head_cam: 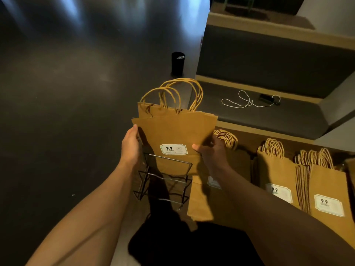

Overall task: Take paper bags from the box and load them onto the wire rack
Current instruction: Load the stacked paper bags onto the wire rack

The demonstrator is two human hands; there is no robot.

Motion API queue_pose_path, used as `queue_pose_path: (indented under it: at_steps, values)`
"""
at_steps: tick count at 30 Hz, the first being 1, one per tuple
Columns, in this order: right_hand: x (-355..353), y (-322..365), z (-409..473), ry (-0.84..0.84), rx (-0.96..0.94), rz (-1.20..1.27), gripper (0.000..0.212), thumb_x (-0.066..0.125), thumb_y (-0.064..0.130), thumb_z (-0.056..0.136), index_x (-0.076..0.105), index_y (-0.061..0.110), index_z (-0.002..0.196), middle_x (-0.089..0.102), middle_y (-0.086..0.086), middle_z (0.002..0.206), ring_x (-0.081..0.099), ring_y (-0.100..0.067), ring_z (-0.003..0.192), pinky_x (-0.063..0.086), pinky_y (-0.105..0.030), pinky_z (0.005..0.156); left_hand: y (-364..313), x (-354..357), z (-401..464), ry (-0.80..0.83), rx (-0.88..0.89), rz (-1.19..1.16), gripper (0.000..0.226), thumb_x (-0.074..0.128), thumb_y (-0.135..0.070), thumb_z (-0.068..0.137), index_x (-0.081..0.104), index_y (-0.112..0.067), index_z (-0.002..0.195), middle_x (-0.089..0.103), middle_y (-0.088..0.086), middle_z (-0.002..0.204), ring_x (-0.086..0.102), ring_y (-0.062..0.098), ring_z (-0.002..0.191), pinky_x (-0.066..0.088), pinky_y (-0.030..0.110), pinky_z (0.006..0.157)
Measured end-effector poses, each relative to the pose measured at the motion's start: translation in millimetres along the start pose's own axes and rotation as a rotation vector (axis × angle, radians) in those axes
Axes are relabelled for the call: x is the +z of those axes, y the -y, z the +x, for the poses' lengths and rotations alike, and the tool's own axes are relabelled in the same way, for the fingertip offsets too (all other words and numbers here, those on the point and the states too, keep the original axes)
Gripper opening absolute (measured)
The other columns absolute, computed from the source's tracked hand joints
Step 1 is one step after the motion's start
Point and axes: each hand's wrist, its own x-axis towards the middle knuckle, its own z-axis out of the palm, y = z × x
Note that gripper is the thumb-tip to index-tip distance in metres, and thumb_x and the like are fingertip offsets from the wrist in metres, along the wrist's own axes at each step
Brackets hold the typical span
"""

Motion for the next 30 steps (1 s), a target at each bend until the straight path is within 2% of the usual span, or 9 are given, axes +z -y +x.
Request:
queue_pose_path:
  at_steps: [2, 6, 10, 12, 15, 18, 21, 25, 30]
  values:
    - [3, 0, 1, 0.0, -0.006, -0.008, 0.038, 0.066, 0.007, 0.086, 0.053, 0.032, 0.11, 0.062, -0.001, 0.116, 0.057, -0.026, 0.114, 0.049, -0.046, 0.098, -1, -2, 5, -0.027, 0.008, 0.024, 0.032, 0.042, -0.037, 0.104, 0.062, -0.021, 0.123, 0.068, 0.002, 0.118, 0.063, 0.014, 0.11, 0.049, 0.036, 0.098]
    - [4, 4, 0, -0.025, -0.015, -0.068, 0.045, 0.071, 0.018, 0.085, 0.049, 0.029, 0.123, 0.058, -0.001, 0.123, 0.056, -0.023, 0.114, 0.05, -0.046, 0.096, -4, -3, 4, -0.049, 0.064, 0.043, 0.021, 0.042, -0.031, 0.105, 0.059, -0.028, 0.116, 0.065, -0.009, 0.109, 0.059, 0.004, 0.104, 0.042, 0.021, 0.081]
    - [6, 8, -4, -0.108, 0.005, 0.033, 0.035, 0.065, 0.04, 0.087, 0.057, 0.027, 0.118, 0.061, -0.006, 0.12, 0.059, -0.025, 0.107, 0.05, -0.05, 0.094, -1, -3, 2, -0.115, 0.058, -0.007, 0.027, 0.047, -0.039, 0.102, 0.059, -0.026, 0.123, 0.066, -0.007, 0.114, 0.06, 0.004, 0.104, 0.042, 0.023, 0.079]
    - [7, 4, -4, -0.118, 0.009, 0.029, 0.053, 0.063, 0.056, 0.076, 0.06, 0.026, 0.12, 0.063, -0.007, 0.117, 0.061, -0.028, 0.107, 0.05, -0.053, 0.094, 2, -5, 3, -0.124, 0.031, -0.005, 0.031, 0.05, -0.04, 0.101, 0.059, -0.024, 0.125, 0.066, -0.004, 0.117, 0.061, 0.008, 0.107, 0.048, 0.031, 0.091]
    - [8, -3, -6, -0.094, 0.024, 0.004, 0.054, 0.062, 0.064, 0.068, 0.063, 0.03, 0.109, 0.066, -0.007, 0.113, 0.061, -0.03, 0.107, 0.048, -0.056, 0.096, 5, -5, 6, -0.111, -0.036, 0.074, 0.033, 0.049, -0.045, 0.1, 0.056, -0.025, 0.125, 0.063, -0.004, 0.12, 0.058, 0.014, 0.113, 0.044, 0.04, 0.102]
    - [5, -5, -6, -0.088, 0.066, 0.027, 0.049, 0.063, 0.05, 0.075, 0.063, 0.024, 0.116, 0.065, -0.009, 0.114, 0.06, -0.031, 0.109, 0.048, -0.053, 0.096, 1, 0, 1, -0.252, -0.032, 0.217, 0.039, 0.049, -0.046, 0.099, 0.051, -0.02, 0.128, 0.056, -0.002, 0.119, 0.055, 0.015, 0.108, 0.042, 0.031, 0.089]
    - [-7, -3, -3, -0.136, 0.096, 0.065, 0.032, 0.051, 0.02, 0.093, 0.058, 0.013, 0.123, 0.062, -0.009, 0.105, 0.057, -0.024, 0.094, 0.048, -0.038, 0.078, -10, 10, -13, -0.445, 0.088, 0.335, 0.026, 0.051, -0.039, 0.099, 0.056, -0.014, 0.107, 0.058, 0.0, 0.102, 0.057, 0.017, 0.095, 0.043, 0.032, 0.083]
    - [-26, -6, -1, -0.25, 0.13, 0.001, 0.029, 0.05, 0.016, 0.094, 0.061, 0.016, 0.121, 0.06, -0.008, 0.108, 0.056, -0.025, 0.101, 0.048, -0.043, 0.087, -15, 36, -36, -0.23, 0.25, 0.446, 0.036, 0.051, -0.033, 0.099, 0.055, -0.015, 0.068, 0.057, 0.0, 0.069, 0.058, 0.026, 0.086, 0.045, 0.04, 0.083]
    - [-63, -23, -3, -0.334, 0.194, -0.094, 0.023, 0.051, 0.019, 0.096, 0.062, 0.019, 0.117, 0.062, -0.003, 0.103, 0.058, -0.018, 0.091, 0.049, -0.032, 0.071, 7, 92, -70, 0.164, 0.299, 0.556, 0.034, 0.056, -0.026, 0.096, 0.064, -0.003, 0.072, 0.068, 0.008, 0.076, 0.058, 0.016, 0.075, 0.049, 0.037, 0.074]
